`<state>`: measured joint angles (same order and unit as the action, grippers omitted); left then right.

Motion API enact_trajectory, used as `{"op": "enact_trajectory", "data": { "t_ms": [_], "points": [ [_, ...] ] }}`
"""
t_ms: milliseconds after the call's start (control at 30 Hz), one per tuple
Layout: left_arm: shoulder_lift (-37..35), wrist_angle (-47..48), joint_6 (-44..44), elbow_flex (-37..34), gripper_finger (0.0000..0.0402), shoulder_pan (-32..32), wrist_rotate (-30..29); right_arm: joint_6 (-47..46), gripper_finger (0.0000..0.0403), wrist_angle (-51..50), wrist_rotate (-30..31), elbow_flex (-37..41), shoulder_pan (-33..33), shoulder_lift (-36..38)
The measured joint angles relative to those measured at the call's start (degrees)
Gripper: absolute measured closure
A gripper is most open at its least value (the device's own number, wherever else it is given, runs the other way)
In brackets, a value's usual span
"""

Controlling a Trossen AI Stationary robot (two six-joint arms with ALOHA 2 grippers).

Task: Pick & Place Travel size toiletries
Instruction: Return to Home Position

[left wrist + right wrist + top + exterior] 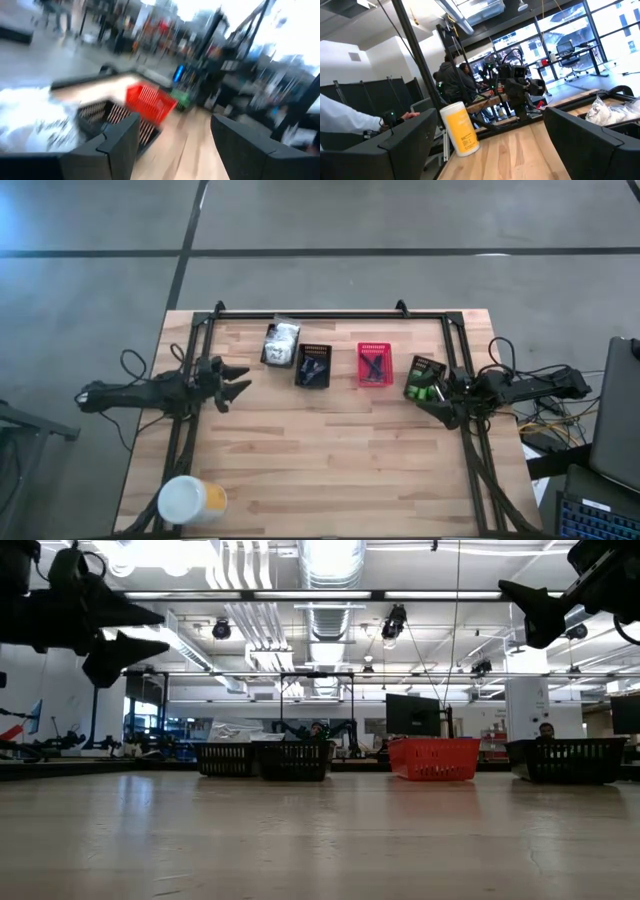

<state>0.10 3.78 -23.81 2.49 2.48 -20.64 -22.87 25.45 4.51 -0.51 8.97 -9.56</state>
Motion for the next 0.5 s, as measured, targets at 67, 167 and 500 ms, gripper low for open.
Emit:
{"op": "enact_trajectory", "data": {
  "t_ms": [67, 167, 500],
  "points": [
    [0.0, -7.33, -0.11, -2.26, 0.0154, -0.28, 0.09, 0.0, 0.0039, 0.0, 0.0, 0.0, 0.0, 0.0],
    [-0.02, -8.94, -0.33, -2.15, 0.0154, -0.86, 0.12, 0.0, 0.0039, -0.02, 0.01, 0.0, -0.01, 0.01],
    [-0.02, -8.63, -0.34, -2.15, 0.0154, -1.92, 0.12, 0.0, 0.0039, -0.01, 0.02, -0.02, -0.02, 0.02]
  ]
}}
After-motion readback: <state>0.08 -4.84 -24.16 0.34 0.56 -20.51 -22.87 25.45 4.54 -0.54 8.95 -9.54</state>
